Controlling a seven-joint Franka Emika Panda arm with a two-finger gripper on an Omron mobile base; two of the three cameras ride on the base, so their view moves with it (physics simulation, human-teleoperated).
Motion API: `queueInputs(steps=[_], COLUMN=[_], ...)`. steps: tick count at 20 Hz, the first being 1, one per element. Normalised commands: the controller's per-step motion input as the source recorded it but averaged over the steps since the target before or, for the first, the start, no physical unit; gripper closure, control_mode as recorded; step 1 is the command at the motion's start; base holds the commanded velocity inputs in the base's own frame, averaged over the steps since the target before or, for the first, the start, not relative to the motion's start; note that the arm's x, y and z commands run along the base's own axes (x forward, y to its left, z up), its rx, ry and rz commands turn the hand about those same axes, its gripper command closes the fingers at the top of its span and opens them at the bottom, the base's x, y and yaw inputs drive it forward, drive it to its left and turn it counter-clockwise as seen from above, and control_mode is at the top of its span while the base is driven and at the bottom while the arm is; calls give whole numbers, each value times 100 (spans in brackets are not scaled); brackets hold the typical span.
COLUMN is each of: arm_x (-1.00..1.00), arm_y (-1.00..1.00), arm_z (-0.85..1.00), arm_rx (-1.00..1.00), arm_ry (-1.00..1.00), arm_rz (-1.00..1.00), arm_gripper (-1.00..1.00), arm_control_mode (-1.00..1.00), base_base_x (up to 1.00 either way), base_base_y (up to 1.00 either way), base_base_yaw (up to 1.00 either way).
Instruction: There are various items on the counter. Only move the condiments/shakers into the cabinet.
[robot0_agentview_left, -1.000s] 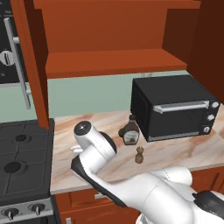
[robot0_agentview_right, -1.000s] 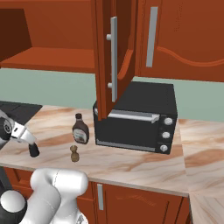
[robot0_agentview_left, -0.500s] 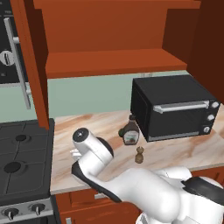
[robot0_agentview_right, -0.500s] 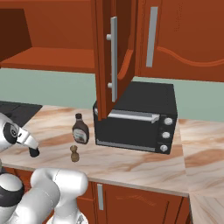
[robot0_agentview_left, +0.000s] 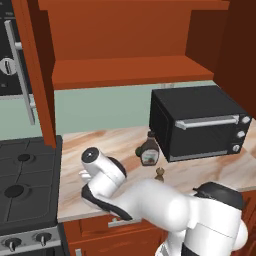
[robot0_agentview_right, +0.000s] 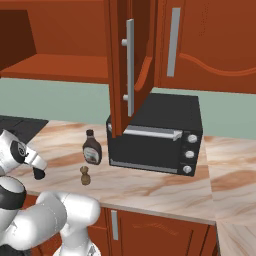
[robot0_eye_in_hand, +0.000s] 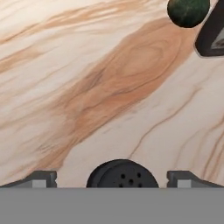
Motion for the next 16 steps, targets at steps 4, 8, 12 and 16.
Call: queueInputs(steps=[4,8,12,16], arm_x=[1,0,-24,-36], arm_y=[0,-1,-41,-75], arm_z=[-14,-3,78,100], arm_rx=[0,0,13,27], arm_ry=[0,-1,-22,-24], arm_rz=[-3,-2,0,9], arm_gripper=[100,100,100,100], arm_control_mode=[-100,-100,-100,-100], base_base_x=[0,0,0,0], base_base_y=[0,0,0,0], base_base_yaw=[0,0,0,0])
